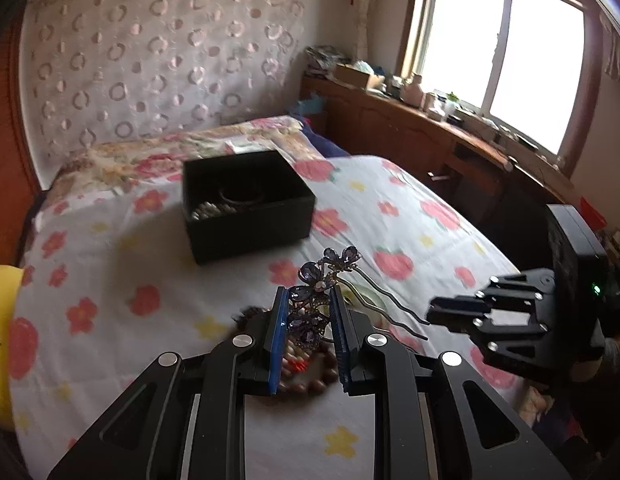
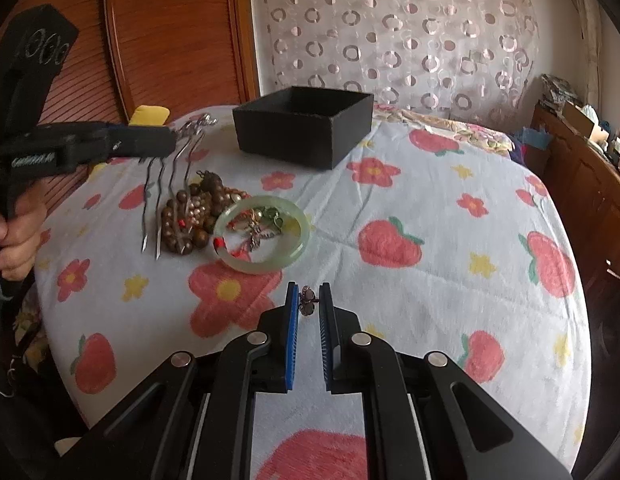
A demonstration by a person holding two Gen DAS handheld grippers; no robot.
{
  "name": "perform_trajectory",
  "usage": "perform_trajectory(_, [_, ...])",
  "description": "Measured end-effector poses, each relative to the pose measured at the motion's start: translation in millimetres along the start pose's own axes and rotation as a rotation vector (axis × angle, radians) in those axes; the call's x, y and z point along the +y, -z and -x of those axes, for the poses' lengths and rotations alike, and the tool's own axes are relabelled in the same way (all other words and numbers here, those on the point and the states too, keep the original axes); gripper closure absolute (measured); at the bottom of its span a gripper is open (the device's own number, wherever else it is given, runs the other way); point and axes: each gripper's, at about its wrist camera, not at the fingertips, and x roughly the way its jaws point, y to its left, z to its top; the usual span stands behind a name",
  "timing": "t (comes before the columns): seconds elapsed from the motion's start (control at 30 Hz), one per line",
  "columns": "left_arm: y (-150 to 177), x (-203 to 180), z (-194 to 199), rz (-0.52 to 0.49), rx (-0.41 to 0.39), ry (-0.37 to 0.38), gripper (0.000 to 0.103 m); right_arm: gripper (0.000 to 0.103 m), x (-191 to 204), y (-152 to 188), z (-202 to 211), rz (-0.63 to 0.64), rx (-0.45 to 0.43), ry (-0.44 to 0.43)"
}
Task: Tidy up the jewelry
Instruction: 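Carry comb and earring into the black box and open both tools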
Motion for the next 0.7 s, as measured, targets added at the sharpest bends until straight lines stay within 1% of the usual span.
perform_trajectory(0.17, [-13.1, 10.0, 1.3, 0.014, -0.025, -0.023, 0.084, 0.091, 3.0, -15.0, 10.1, 0.024, -0.032, -0.001])
perform_trajectory(0.37, [-37.4, 23.0, -6.2, 0.011, -0.054, -0.053, 0.084, 0.091, -0.3, -44.3, 9.5, 0.047, -0.061, 0.000])
perform_trajectory(0.5, [-55.7, 36.5, -17.9, 0.024, -0.066, -0.066, 0.084, 0.091, -6.6, -65.4, 4.4, 0.054, -0.074, -0.002])
perform_trajectory(0.7, [-74.3, 51.0, -43.9, 0.026, -0.051, -0.079, 0.084, 0.091, -20.1, -98.1, -7.0, 0.065, -0.091, -0.007])
